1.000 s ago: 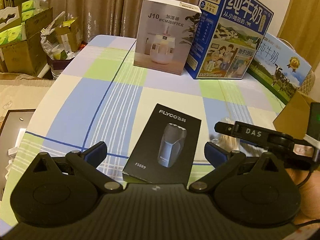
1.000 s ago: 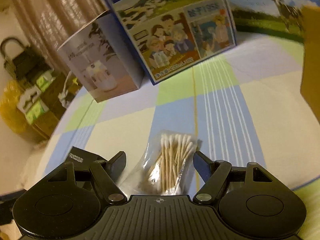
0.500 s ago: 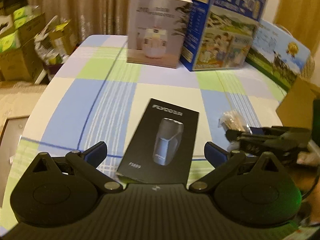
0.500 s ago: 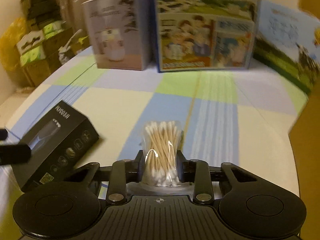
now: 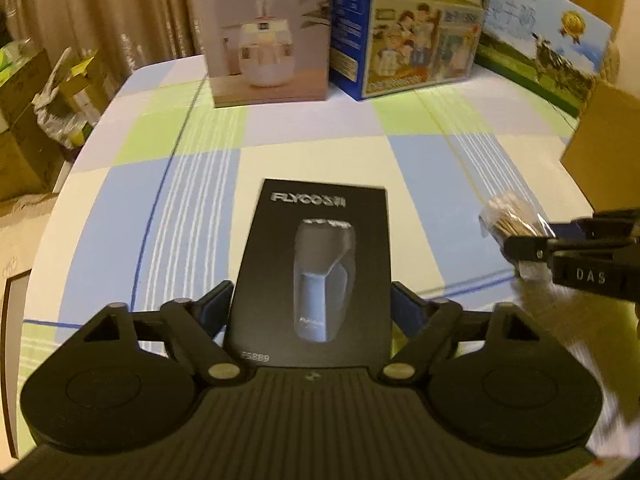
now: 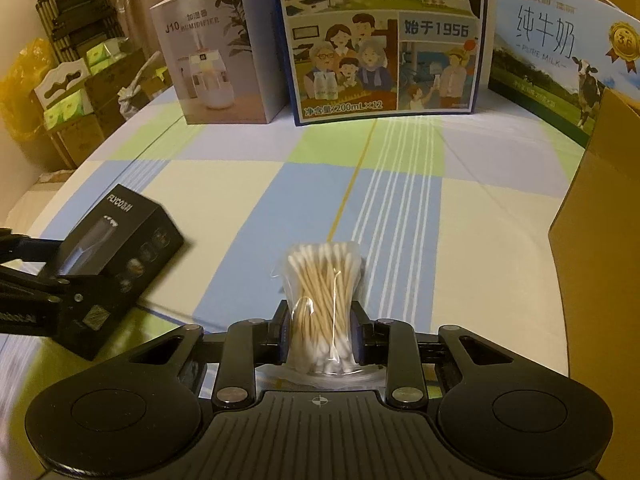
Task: Organize objects
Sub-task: 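Grasp the cotton swab bag with the right tool while the left tool grasps the black shaver box, then lift the swab bag with the right tool while the left tool lifts the shaver box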
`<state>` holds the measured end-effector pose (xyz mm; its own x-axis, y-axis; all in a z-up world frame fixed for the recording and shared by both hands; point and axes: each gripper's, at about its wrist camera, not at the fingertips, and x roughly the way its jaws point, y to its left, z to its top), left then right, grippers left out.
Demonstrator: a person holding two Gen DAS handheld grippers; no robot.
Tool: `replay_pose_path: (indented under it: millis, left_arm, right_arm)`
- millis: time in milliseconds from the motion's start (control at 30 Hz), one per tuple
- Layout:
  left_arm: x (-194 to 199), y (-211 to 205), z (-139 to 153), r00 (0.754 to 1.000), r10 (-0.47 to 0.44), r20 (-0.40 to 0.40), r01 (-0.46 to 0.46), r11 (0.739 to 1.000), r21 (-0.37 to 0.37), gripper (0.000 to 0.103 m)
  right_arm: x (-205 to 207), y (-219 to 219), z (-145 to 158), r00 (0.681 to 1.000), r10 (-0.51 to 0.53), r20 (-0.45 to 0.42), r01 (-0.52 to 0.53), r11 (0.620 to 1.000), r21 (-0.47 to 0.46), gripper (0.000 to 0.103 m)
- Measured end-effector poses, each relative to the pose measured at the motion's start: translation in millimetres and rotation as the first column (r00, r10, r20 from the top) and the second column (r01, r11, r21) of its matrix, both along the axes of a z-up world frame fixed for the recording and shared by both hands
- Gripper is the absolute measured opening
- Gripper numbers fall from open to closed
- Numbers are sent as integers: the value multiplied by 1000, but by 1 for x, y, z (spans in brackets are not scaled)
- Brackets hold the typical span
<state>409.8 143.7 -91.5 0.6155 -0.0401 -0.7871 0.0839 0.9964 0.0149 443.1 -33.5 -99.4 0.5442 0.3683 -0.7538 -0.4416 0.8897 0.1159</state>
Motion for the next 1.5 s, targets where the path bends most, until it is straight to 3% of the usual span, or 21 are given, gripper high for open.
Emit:
replay_pose_path:
  millis: [200, 333, 700, 767, 800, 1067, 1500]
  left_arm:
    - [-17, -5, 5, 999, -15, -42, 15, 1000, -4, 76]
    - [-48, -19, 11, 995, -62, -79, 62, 998, -5, 76]
    - [-144, -55, 21, 982, -137, -127, 136, 991, -22, 77]
    - [-152, -59, 26, 983, -146, -109, 146, 989, -11, 84]
    - [-155, -60, 28, 984, -152, -98, 152, 988, -10, 89]
    - [-138, -71, 30, 984, -157, -80, 159, 987, 15, 90]
    - [-115, -63, 8, 978, -120, -172, 128, 991, 34, 86]
  right_arm:
    - [-12, -6, 7, 998, 11, -59, -10, 1000, 21, 25]
    - [-32, -11, 24, 996, 32, -78, -30, 999, 27, 25]
    - [-118, -45, 68, 992, 98, -76, -97, 995, 18, 25]
    - [-137, -50, 72, 992, 110, -69, -110, 994, 4, 25]
    - [-145, -52, 74, 991, 112, -68, -111, 994, 5, 25]
    - [-171, -62, 75, 993, 105, -62, -105, 994, 13, 25]
    - [-162, -59, 63, 989, 114, -92, -115, 993, -4, 25]
